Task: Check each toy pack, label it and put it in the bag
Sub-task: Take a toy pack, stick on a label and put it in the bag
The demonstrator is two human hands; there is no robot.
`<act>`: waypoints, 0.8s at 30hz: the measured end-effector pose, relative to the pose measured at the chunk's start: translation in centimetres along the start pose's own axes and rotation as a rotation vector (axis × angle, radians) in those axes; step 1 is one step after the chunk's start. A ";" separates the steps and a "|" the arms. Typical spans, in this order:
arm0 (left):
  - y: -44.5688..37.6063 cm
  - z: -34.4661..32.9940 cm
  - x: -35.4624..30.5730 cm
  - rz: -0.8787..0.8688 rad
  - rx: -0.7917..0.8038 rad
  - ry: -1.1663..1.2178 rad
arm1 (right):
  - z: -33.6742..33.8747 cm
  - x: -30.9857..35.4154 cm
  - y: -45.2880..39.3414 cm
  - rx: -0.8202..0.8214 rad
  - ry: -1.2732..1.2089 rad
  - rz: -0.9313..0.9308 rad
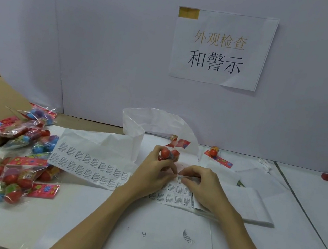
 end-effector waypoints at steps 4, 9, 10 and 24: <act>-0.1 -0.1 0.2 0.005 -0.010 -0.013 | -0.1 -0.1 -0.1 -0.003 0.013 -0.003; 0.0 -0.3 0.3 0.008 0.002 -0.018 | 0.0 0.0 0.0 0.004 0.022 0.008; 0.0 -0.3 0.3 0.008 0.009 -0.018 | 0.0 0.0 0.0 0.004 0.023 0.011; 0.0 -0.9 0.9 -0.014 0.015 -0.128 | 0.9 -0.2 0.0 -0.009 0.061 0.024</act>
Point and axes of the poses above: each hand's wrist, its own y-axis away from the middle knuckle, its own z-axis out of the back of the hand, x = y × z, the point moved 2 cm from there along -y, towards the middle knuckle, and after that the axes turned 11 degrees about -x, right-handed, at the moved point
